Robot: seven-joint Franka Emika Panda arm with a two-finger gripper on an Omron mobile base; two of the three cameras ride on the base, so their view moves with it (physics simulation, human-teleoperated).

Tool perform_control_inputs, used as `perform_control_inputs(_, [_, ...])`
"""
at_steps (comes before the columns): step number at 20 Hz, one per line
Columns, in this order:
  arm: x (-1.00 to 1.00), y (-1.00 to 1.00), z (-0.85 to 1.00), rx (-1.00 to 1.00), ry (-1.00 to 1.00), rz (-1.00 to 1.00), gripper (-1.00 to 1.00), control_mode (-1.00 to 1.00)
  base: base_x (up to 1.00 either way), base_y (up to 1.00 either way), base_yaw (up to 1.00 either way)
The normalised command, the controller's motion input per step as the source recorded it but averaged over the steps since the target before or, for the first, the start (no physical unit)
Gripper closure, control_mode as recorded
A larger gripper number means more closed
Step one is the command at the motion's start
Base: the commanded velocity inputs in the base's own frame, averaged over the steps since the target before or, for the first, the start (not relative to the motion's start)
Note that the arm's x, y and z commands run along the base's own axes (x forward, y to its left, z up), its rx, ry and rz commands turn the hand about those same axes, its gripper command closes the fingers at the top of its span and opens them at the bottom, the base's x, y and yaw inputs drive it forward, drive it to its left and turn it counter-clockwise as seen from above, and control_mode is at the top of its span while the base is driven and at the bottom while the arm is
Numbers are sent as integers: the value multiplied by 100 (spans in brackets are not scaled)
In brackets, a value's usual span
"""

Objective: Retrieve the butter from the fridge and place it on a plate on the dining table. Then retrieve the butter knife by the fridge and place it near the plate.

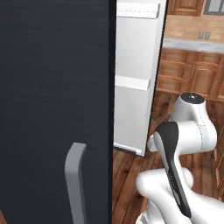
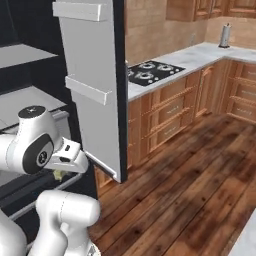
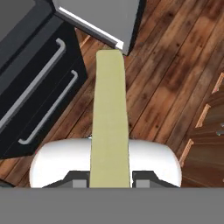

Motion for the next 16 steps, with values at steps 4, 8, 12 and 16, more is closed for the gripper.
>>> perform_control_inputs(4, [0, 0, 0, 0, 0, 0, 100, 100, -64, -68, -29])
perform_control_inputs(8, [0, 0, 0, 0, 0, 0, 100, 100, -48, -44, -34])
perform_control_inputs(12, [0, 0, 0, 0, 0, 0, 100, 100, -51, -14, -56])
perform_control_inputs(16, [0, 0, 0, 0, 0, 0, 100, 100, -85, -25, -56])
